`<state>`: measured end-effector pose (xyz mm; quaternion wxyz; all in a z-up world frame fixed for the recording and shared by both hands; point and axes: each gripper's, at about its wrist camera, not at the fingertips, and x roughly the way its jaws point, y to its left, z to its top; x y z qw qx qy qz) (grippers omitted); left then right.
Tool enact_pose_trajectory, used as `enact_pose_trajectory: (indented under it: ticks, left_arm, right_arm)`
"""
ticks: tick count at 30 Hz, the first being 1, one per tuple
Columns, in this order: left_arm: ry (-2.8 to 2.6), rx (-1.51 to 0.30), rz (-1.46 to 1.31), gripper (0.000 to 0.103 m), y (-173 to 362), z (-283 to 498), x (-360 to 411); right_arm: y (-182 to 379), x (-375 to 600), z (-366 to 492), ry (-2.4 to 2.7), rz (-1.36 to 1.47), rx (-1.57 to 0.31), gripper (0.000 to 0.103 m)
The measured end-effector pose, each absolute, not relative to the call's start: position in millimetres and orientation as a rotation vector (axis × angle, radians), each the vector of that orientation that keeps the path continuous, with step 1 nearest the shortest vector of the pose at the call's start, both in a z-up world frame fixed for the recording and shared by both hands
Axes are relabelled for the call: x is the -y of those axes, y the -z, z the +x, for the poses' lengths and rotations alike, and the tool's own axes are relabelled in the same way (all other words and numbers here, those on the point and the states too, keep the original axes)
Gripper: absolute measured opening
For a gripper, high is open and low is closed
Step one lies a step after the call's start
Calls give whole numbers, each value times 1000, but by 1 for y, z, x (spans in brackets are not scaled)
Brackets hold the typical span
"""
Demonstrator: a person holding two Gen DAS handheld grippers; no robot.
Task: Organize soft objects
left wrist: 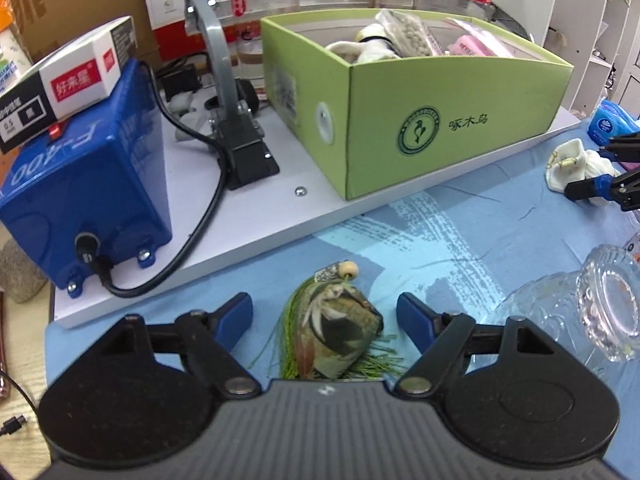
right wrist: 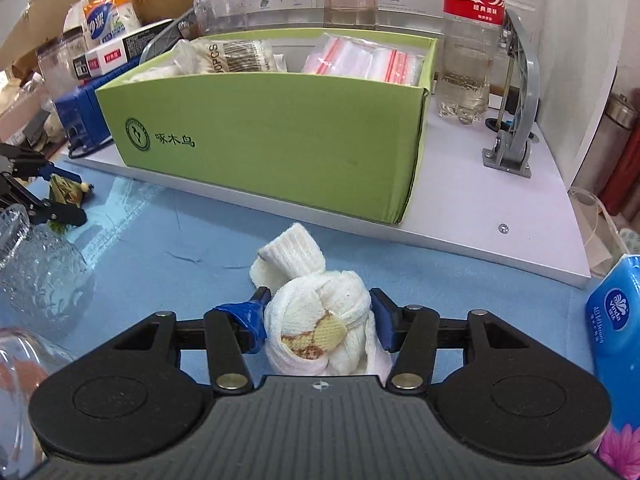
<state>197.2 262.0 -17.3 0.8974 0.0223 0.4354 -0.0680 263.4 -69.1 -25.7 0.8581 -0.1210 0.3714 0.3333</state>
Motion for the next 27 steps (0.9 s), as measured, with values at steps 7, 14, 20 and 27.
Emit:
enact_pose_trajectory:
  ticks: [7,14,20,27]
  left_arm:
    - [135,-902,43,81,18,197,-259]
    - [109,-940,4,37,6,187,-261]
    - [169,-869,-69,37,-44,173,-267]
    - [211,-692,-43,37,-142,242,-245]
  right_arm:
    - [26,64,268,-655,-269,-789,51]
    - [27,61,270,-661,-275,-794,47]
    - [1,70,262,-695,-214,-752,30]
    - [-95,60,277,-716,-215,-540,31]
